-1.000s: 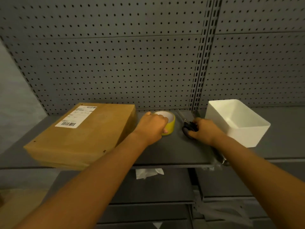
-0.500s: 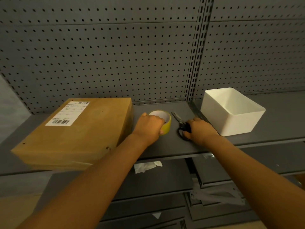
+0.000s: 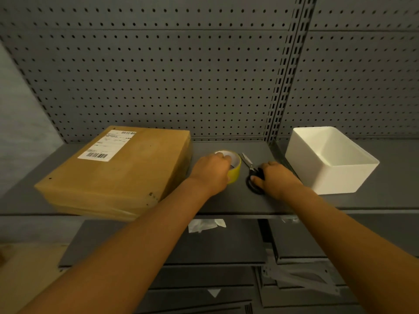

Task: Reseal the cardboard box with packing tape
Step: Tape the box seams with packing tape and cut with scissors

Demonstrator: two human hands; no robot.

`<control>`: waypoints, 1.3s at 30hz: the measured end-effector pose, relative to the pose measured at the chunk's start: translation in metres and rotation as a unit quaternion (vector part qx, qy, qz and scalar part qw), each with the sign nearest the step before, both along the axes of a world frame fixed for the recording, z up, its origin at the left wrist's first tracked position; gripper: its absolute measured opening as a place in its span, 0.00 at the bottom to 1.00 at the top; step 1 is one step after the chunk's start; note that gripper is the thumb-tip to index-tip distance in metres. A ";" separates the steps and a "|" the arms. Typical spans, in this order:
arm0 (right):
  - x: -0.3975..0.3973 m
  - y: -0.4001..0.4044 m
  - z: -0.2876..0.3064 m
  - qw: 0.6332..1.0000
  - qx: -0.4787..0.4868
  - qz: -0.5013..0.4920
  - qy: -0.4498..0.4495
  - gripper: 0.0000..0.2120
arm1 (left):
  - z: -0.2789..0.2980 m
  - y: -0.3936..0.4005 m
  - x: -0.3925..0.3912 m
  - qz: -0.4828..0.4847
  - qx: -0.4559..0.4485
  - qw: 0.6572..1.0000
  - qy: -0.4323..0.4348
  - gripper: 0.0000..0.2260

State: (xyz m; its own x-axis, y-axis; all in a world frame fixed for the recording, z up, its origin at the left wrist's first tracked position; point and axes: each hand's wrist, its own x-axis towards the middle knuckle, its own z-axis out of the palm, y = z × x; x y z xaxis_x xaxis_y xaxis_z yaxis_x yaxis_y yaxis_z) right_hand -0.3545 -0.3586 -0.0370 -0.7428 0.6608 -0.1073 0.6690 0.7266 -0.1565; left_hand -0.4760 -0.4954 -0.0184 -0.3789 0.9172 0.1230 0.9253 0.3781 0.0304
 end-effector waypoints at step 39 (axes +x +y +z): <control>-0.111 -0.190 0.038 0.952 -0.196 -0.053 0.231 0.37 | 0.019 -0.231 -0.182 0.194 0.104 0.945 -0.241 0.25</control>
